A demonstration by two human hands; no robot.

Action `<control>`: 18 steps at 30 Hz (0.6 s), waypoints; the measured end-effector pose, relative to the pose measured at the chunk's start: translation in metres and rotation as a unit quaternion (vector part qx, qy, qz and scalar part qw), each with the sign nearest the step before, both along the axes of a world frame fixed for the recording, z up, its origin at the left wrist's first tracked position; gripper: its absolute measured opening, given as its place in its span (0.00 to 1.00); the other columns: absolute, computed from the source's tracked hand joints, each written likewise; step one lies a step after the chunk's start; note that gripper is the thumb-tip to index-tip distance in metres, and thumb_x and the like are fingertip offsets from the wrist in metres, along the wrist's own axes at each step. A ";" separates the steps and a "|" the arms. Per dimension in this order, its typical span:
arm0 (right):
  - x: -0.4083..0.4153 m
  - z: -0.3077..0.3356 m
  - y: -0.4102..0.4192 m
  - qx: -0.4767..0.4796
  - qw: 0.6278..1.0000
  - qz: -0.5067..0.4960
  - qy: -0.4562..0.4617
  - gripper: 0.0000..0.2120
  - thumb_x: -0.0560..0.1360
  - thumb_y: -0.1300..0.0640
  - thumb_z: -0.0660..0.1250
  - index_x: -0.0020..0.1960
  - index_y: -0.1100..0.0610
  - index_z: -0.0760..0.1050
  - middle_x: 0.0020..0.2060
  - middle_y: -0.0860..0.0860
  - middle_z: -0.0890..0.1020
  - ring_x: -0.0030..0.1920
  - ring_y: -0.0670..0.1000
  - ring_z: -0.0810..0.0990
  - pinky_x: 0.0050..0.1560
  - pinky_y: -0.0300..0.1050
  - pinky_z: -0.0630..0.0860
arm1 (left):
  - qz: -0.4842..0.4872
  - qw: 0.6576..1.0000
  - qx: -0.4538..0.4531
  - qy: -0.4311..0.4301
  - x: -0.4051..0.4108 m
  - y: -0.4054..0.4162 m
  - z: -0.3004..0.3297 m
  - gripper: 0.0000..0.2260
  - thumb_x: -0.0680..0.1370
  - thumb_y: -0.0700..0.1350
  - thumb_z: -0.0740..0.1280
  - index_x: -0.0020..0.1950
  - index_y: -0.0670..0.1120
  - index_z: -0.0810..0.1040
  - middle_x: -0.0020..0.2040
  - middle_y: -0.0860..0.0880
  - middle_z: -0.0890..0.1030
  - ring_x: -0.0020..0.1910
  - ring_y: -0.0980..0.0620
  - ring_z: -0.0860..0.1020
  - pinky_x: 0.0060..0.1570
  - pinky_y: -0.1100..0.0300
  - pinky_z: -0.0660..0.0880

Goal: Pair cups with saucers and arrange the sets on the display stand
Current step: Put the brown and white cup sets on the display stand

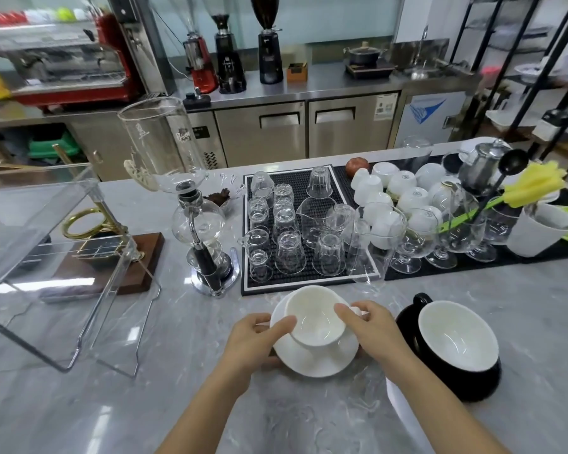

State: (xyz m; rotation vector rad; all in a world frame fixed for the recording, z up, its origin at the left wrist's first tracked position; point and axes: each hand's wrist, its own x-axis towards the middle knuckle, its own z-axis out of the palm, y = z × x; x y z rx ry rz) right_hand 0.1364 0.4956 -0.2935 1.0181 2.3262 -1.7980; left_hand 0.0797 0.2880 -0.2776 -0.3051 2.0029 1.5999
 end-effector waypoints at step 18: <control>0.002 0.003 0.004 -0.103 0.995 0.003 -0.005 0.23 0.69 0.44 0.75 0.48 0.64 0.78 0.37 0.56 0.80 0.37 0.57 0.82 0.34 0.57 0.82 | 0.011 0.997 0.038 -0.063 -0.004 0.001 -0.003 0.21 0.68 0.48 0.80 0.54 0.37 0.81 0.48 0.36 0.87 0.46 0.40 0.87 0.41 0.48 0.85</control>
